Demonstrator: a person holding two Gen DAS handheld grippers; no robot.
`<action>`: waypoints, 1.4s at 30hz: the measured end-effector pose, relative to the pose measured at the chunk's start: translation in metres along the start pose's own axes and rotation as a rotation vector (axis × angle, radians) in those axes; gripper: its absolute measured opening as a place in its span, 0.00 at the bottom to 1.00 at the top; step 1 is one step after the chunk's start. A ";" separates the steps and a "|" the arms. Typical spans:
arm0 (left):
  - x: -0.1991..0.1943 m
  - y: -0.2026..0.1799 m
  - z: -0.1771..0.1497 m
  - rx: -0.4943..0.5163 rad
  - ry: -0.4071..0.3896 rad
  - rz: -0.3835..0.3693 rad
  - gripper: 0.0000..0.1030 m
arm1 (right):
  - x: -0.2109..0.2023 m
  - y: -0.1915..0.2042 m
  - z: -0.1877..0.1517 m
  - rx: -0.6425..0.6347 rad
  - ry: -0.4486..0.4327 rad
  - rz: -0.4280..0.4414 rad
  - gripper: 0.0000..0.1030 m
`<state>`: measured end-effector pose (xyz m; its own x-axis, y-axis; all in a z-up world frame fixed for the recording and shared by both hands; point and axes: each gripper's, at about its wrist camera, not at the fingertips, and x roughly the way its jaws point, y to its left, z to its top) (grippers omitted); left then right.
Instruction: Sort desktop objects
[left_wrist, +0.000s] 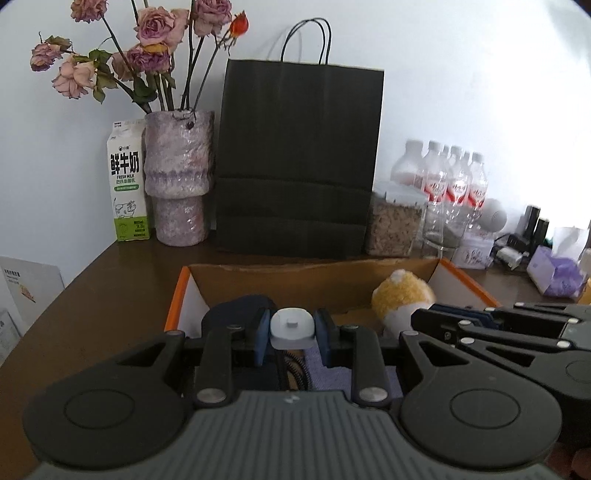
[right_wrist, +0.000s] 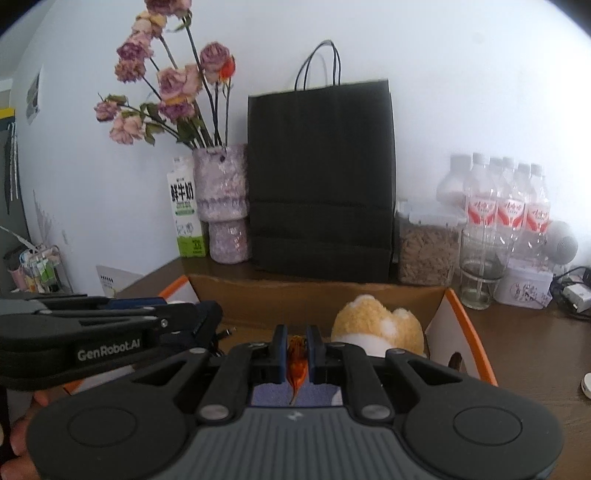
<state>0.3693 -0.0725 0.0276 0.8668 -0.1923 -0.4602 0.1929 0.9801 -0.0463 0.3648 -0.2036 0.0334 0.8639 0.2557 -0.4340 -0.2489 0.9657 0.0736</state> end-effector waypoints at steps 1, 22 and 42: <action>0.002 -0.001 -0.001 0.006 0.005 0.004 0.26 | 0.001 0.000 -0.001 -0.004 0.004 -0.001 0.09; -0.020 0.004 0.005 0.035 -0.097 0.177 0.94 | -0.010 -0.005 0.003 0.013 -0.021 -0.030 0.68; -0.053 0.015 0.020 -0.015 -0.142 0.185 1.00 | -0.042 0.000 0.021 0.018 -0.074 -0.010 1.00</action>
<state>0.3355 -0.0489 0.0687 0.9430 -0.0130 -0.3326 0.0187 0.9997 0.0139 0.3380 -0.2137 0.0699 0.8965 0.2477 -0.3674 -0.2324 0.9688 0.0860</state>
